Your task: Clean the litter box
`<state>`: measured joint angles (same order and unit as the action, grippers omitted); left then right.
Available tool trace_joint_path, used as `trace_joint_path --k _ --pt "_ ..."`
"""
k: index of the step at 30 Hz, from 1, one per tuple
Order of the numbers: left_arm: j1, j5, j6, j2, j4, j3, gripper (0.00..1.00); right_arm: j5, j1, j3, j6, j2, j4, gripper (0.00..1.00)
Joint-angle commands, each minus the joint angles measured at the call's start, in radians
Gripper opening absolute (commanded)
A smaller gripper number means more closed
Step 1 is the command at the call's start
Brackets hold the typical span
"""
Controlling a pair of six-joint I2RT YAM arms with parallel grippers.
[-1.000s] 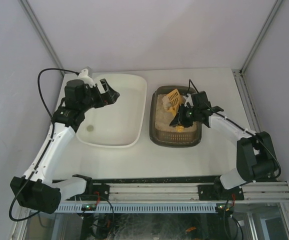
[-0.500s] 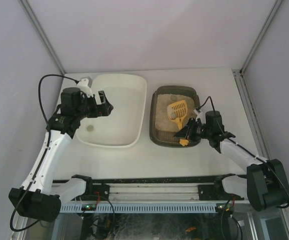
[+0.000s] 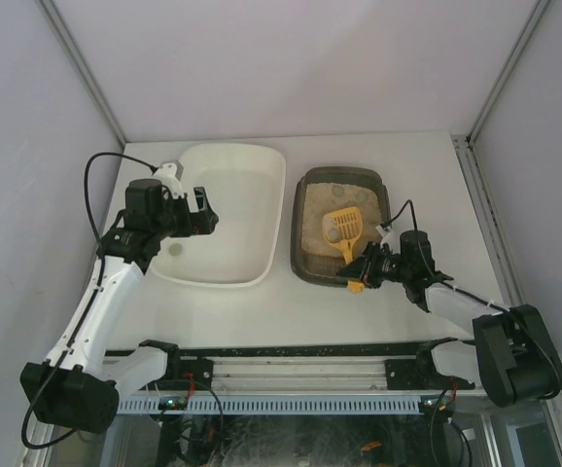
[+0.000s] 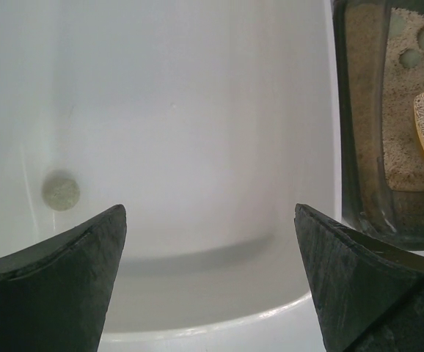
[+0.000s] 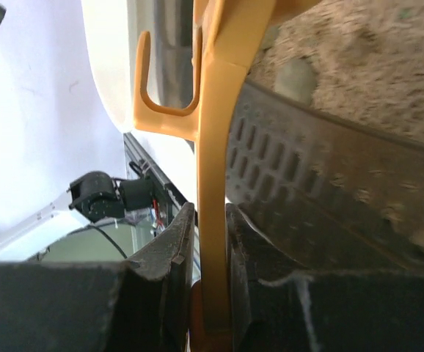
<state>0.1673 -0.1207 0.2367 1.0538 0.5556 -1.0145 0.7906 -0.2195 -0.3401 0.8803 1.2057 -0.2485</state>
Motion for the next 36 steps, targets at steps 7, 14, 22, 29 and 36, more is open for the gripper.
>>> trace_joint_path --k 7,14,22,29,36 --pt "-0.004 0.008 -0.036 -0.014 -0.065 0.043 1.0 0.024 -0.007 -0.004 0.023 -0.026 -0.103 0.0" --pt "-0.004 -0.052 -0.046 -0.013 -0.06 0.051 1.0 0.075 0.037 0.085 0.142 0.011 -0.341 0.0" --pt "-0.004 -0.053 -0.047 -0.012 -0.067 0.06 1.0 0.057 -0.004 0.088 0.172 0.064 -0.427 0.0" --pt "-0.004 -0.035 -0.05 -0.009 -0.075 0.066 1.0 -0.002 -0.02 0.052 0.115 -0.026 -0.298 0.0" --pt "-0.004 -0.019 -0.05 -0.005 -0.082 0.08 1.0 0.003 0.052 0.094 0.149 -0.104 -0.307 0.0"
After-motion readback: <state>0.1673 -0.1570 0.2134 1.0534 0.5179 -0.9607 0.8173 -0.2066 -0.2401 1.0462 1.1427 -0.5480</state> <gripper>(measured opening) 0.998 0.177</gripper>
